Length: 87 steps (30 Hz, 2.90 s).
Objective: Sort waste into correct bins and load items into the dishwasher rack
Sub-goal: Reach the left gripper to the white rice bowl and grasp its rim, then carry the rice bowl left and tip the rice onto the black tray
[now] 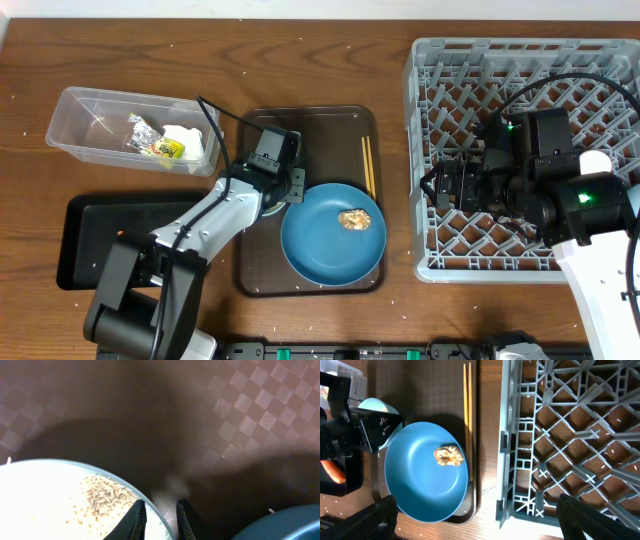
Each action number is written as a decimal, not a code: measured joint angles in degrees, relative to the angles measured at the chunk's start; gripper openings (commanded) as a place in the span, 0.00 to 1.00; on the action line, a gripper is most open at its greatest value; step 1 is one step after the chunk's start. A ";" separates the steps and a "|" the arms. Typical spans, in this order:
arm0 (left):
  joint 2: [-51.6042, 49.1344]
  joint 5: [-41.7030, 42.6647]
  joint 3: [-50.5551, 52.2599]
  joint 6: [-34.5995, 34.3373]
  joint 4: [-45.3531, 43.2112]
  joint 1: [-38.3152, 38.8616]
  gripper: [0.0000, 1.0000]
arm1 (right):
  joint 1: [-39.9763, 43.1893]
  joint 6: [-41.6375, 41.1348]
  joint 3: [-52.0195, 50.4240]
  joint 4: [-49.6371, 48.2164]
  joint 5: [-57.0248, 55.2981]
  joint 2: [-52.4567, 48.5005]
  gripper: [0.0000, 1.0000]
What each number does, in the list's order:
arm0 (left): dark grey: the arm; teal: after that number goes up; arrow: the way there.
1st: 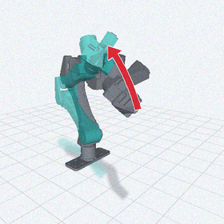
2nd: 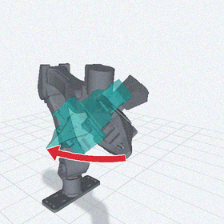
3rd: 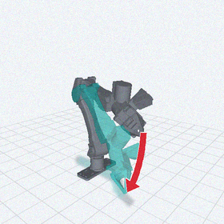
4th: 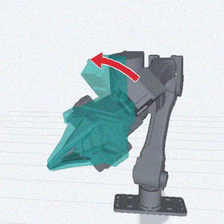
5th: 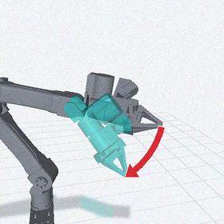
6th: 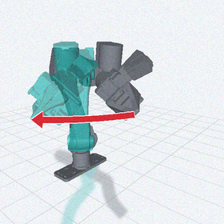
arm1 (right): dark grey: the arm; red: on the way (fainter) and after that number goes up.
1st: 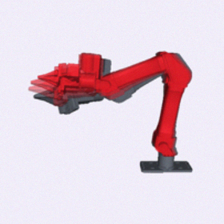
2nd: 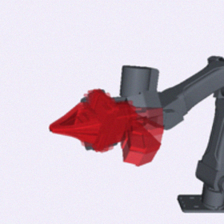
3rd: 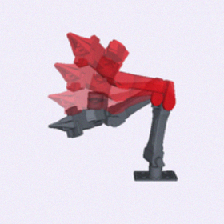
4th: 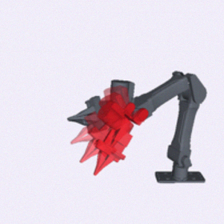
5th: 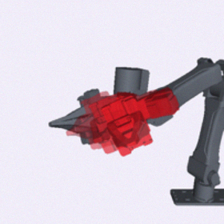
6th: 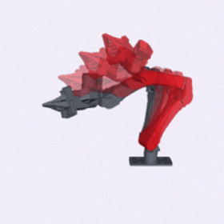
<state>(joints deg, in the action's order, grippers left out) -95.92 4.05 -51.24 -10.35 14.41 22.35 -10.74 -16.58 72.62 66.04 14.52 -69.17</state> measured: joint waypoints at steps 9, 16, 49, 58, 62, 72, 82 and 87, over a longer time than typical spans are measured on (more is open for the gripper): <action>0.00 -3.41 0.00 4.39 -1.51 0.68 0.20 | 0.00 0.00 0.00 -0.02 0.00 0.00 0.94; -0.66 -6.93 0.00 7.91 -1.60 2.67 0.26 | 0.00 0.00 0.00 0.11 0.00 0.00 0.95; 17.46 -7.58 -4.83 -2.05 20.44 2.82 0.06 | 0.00 0.00 0.00 0.24 0.00 0.00 0.95; 27.36 4.52 -4.83 -9.09 31.45 -16.04 0.06 | 0.00 0.00 0.00 0.37 0.00 0.00 0.96; 28.11 14.10 -4.72 -7.96 31.26 -28.04 0.06 | 0.00 0.00 0.00 0.37 0.00 0.00 0.96; 24.63 45.88 1.95 0.61 23.26 -59.12 0.06 | 0.00 0.00 0.00 0.37 0.00 0.00 0.96; 17.40 71.01 14.95 4.39 -0.57 -72.63 0.06 | 0.00 0.00 0.00 0.55 0.02 0.00 0.96; 11.80 79.67 18.97 4.68 -5.35 -76.48 0.06 | 0.00 0.00 0.00 0.70 0.00 0.00 0.96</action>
<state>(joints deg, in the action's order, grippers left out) -84.12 83.72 -32.27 -5.67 9.06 -54.13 -10.74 -16.58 72.62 66.74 14.52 -69.17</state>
